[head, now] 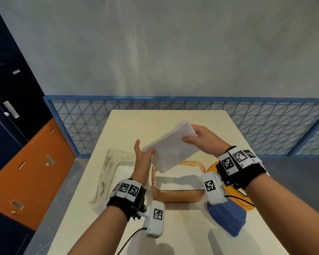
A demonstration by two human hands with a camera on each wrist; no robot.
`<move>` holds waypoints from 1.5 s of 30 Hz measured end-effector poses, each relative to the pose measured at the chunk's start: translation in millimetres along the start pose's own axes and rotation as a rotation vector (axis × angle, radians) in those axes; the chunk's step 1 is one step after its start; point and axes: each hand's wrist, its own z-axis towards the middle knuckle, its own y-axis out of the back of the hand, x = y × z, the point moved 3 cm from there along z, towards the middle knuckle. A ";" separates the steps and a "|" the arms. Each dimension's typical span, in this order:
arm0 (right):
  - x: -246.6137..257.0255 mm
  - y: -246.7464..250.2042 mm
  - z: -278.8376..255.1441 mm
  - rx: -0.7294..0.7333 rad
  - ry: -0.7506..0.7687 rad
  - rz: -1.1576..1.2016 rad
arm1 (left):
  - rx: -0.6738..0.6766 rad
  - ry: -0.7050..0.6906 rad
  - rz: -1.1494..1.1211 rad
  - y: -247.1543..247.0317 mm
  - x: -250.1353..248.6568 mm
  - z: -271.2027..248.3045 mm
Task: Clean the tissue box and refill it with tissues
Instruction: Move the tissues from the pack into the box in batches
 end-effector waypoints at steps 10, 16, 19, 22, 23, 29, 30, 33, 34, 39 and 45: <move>-76.5 -27.8 -19.5 -0.143 -0.141 0.381 | -0.030 -0.342 0.338 -0.1 3.7 -14.1; -124.7 -53.7 -27.8 -0.165 -0.341 0.347 | -0.019 -0.120 0.416 7.7 49.9 -5.9; -124.5 -55.4 -23.2 -0.171 -0.350 0.297 | 0.003 -0.143 0.467 3.0 51.4 -4.7; -121.7 -55.1 -24.3 -0.178 -0.324 0.289 | -0.037 -0.172 0.455 -1.1 49.5 -5.1; -121.3 -54.7 -25.4 -0.178 -0.312 0.304 | -0.052 -0.187 0.446 -1.4 49.0 -5.7; -128.0 -53.3 -29.6 -0.190 -0.339 0.438 | -0.172 -0.233 0.315 1.1 52.4 -8.7; -129.1 -54.0 -30.3 -0.196 -0.353 0.443 | -0.196 -0.222 0.302 1.7 53.8 -8.9; -133.0 -54.9 -31.7 -0.203 -0.394 0.485 | -0.213 -0.218 0.289 -1.0 51.4 -10.4; -132.8 -55.0 -31.9 -0.197 -0.400 0.514 | -0.211 -0.217 0.289 -2.6 50.3 -9.8; -131.3 -51.9 -30.1 -0.188 -0.404 0.690 | -0.238 -0.145 0.203 0.4 48.0 0.7; -135.1 -52.1 -31.0 -0.161 -0.411 0.760 | -0.180 0.033 0.169 4.2 48.8 8.3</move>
